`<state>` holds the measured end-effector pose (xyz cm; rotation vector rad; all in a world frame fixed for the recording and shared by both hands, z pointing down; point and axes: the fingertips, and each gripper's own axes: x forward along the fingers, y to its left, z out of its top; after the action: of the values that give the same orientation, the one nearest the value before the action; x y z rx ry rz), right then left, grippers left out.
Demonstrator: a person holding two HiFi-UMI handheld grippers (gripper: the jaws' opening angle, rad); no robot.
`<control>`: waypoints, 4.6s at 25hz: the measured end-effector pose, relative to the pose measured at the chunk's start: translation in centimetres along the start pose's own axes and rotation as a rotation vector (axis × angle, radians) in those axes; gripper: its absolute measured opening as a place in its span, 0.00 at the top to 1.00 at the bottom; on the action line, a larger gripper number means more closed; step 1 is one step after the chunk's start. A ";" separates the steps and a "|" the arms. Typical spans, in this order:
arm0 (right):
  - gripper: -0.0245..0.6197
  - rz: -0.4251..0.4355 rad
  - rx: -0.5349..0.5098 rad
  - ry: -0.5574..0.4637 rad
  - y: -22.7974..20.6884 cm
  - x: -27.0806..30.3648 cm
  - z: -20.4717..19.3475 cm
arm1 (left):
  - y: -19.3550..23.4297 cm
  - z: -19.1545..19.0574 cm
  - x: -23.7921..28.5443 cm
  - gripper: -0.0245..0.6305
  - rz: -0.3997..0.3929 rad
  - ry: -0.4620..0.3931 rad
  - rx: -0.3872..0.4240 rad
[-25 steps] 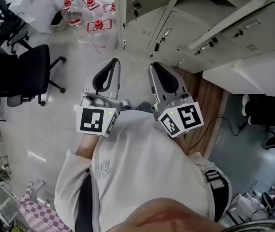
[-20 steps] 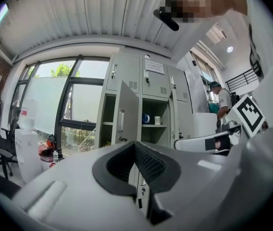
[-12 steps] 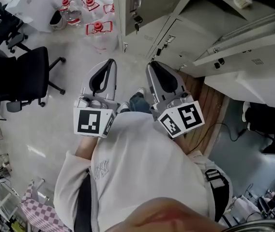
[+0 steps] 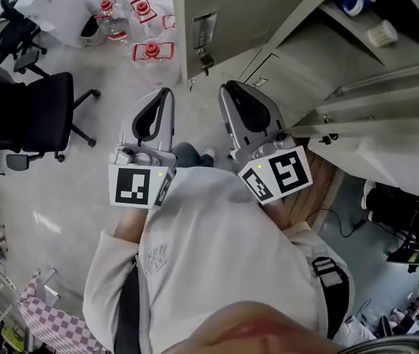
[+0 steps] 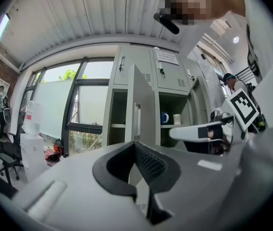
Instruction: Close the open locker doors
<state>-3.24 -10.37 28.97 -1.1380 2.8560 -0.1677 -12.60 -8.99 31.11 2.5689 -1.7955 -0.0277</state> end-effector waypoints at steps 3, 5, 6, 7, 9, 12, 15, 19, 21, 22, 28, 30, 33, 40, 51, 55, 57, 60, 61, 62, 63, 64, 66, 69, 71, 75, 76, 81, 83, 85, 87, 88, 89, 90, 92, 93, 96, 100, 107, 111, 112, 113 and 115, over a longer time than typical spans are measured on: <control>0.90 0.009 -0.017 0.004 -0.6 1.0 0.3 | 0.7 0.2 0.9 0.96 0.014 0.003 0.007; 0.90 0.020 -0.044 -0.005 -0.7 1.7 0.9 | 1.2 0.5 1.5 0.96 0.022 -0.004 0.010; 0.90 0.025 -0.055 -0.012 -0.7 2.1 1.2 | 1.4 0.5 1.8 0.96 0.027 0.003 0.010; 0.90 0.032 -0.062 -0.019 -0.7 2.5 1.5 | 1.7 0.3 2.0 0.96 0.031 0.017 0.009; 0.90 0.051 -0.058 -0.027 -0.5 3.6 1.9 | 2.4 -0.1 2.6 0.96 0.031 0.044 0.008; 0.89 0.076 -0.040 -0.033 0.1 5.5 2.1 | 3.7 0.0 3.6 0.96 0.013 0.042 0.013; 0.89 0.071 -0.040 -0.034 0.2 7.1 2.4 | 4.7 1.0 4.7 0.96 -0.023 0.027 0.022; 0.88 0.038 -0.034 -0.035 0.0 8.6 2.6 | 6.6 1.6 6.1 0.96 -0.063 0.042 0.031; 0.88 0.018 -0.044 -0.040 -0.1 9.4 2.8 | 7.5 1.6 6.7 0.96 -0.081 0.050 0.029; 0.89 0.008 -0.052 -0.041 -0.2 9.9 2.8 | 7.9 1.7 7.1 0.96 -0.092 0.045 0.029; 0.90 -0.043 -0.103 -0.045 -1.3 12.9 2.6 | 9.2 1.7 8.9 0.96 -0.144 0.019 0.030; 0.90 -0.059 -0.114 -0.048 -1.9 14.1 2.6 | 9.9 1.6 9.4 0.96 -0.150 0.014 0.029; 0.91 -0.085 -0.134 -0.047 -3.0 16.3 2.6 | 11.0 1.8 10.0 0.96 -0.156 -0.013 0.027; 0.92 -0.165 -0.138 -0.049 -7.0 21.5 3.0 | 12.7 1.9 11.3 0.96 -0.163 -0.007 0.007; 0.92 -0.283 -0.128 -0.044 -12.0 25.0 2.9 | 14.7 1.6 12.8 0.96 -0.166 -0.030 -0.003; 0.93 -0.302 -0.140 -0.037 -12.4 25.3 2.8 | 15.0 1.8 13.2 0.96 -0.181 -0.041 -0.010; 0.93 -0.303 -0.145 -0.036 -12.3 25.4 2.9 | 15.1 2.0 13.4 0.96 -0.185 -0.043 -0.014; 0.93 -0.299 -0.132 -0.035 -12.1 25.3 2.9 | 15.0 2.0 13.5 0.96 -0.195 -0.044 -0.016; 0.93 -0.301 -0.131 -0.034 -12.0 25.2 2.9 | 15.0 2.0 13.5 0.96 -0.197 -0.044 -0.017; 0.93 -0.303 -0.134 -0.033 -11.9 25.1 2.9 | 14.9 1.9 13.5 0.96 -0.199 -0.044 -0.018; 0.93 -0.305 -0.136 -0.033 -11.8 25.0 2.9 | 14.9 1.9 13.5 0.96 -0.200 -0.044 -0.019; 0.93 -0.306 -0.137 -0.035 -11.8 24.9 3.0 | 14.9 2.0 13.5 0.96 -0.201 -0.044 -0.019; 0.93 -0.304 -0.131 -0.042 -11.6 24.5 3.2 | 14.6 2.0 13.6 0.96 -0.205 -0.043 -0.019; 0.93 -0.281 -0.114 -0.067 -10.6 23.3 3.8 | 14.1 2.3 13.5 0.96 -0.218 -0.048 -0.016; 0.93 -0.261 -0.106 -0.087 -9.6 22.0 4.5 | 13.6 2.5 13.4 0.96 -0.230 -0.051 -0.010; 0.93 -0.257 -0.112 -0.101 -8.1 17.9 5.2 | 11.4 2.6 13.4 0.96 -0.280 -0.049 -0.014; 0.93 -0.262 -0.113 -0.103 -7.9 16.7 5.3 | 10.6 2.7 13.4 0.96 -0.296 -0.051 -0.015; 0.93 -0.327 -0.125 -0.097 -7.9 10.3 5.0 | 5.6 3.2 13.2 0.96 -0.384 -0.062 -0.014; 0.93 -0.364 -0.117 -0.091 -8.0 7.6 4.6 | 3.3 3.2 13.0 0.96 -0.418 -0.060 -0.017; 0.93 -0.398 -0.105 -0.095 -8.1 4.9 4.4 | 1.0 3.3 12.7 0.96 -0.449 -0.061 -0.021; 0.93 -0.430 -0.095 -0.102 -8.3 2.2 4.3 | -1.4 3.3 12.3 0.96 -0.482 -0.061 -0.024; 0.93 -0.446 -0.091 -0.103 -8.4 0.8 4.3 | -2.8 3.3 12.1 0.96 -0.501 -0.060 -0.025; 0.93 -0.461 -0.088 -0.104 -8.4 -0.6 4.3 | -4.3 3.3 11.8 0.96 -0.523 -0.059 -0.025; 0.93 -0.474 -0.086 -0.105 -8.4 -2.0 4.3 | -5.8 3.3 11.5 0.96 -0.546 -0.058 -0.025; 0.93 -0.496 -0.088 -0.110 -8.3 -4.7 4.3 | -8.7 3.3 10.9 0.96 -0.590 -0.057 -0.025; 0.93 -0.508 -0.090 -0.113 -8.3 -5.9 4.3 | -10.0 3.3 10.6 0.96 -0.609 -0.059 -0.026; 0.93 -0.537 -0.099 -0.125 -8.5 -9.5 4.5 | -13.6 3.2 9.8 0.96 -0.654 -0.065 -0.030; 0.93 -0.577 -0.110 -0.134 -8.8 -13.9 4.4 | -18.0 3.0 8.9 0.96 -0.715 -0.065 -0.035; 0.93 -0.610 -0.081 -0.141 -9.4 -19.2 3.1 | -23.5 2.5 8.0 0.96 -0.782 -0.065 -0.040; 0.93 -0.646 -0.099 -0.159 -10.8 -21.8 3.6 | -25.0 2.5 7.6 0.96 -0.792 -0.066 -0.028; 0.93 -0.650 -0.108 -0.156 -11.3 -22.1 3.7 | -25.2 2.6 7.6 0.96 -0.789 -0.067 -0.025; 0.93 -0.646 -0.114 -0.150 -12.0 -22.3 3.8 | -25.2 2.7 7.6 0.96 -0.785 -0.067 -0.022; 0.92 -0.620 -0.107 -0.140 -13.0 -22.3 3.8 | -25.3 2.7 7.6 0.96 -0.775 -0.065 -0.017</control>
<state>22.14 -4.71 27.19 -1.9356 2.3266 0.0400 13.73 -7.43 27.91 3.0838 -0.6977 -0.1279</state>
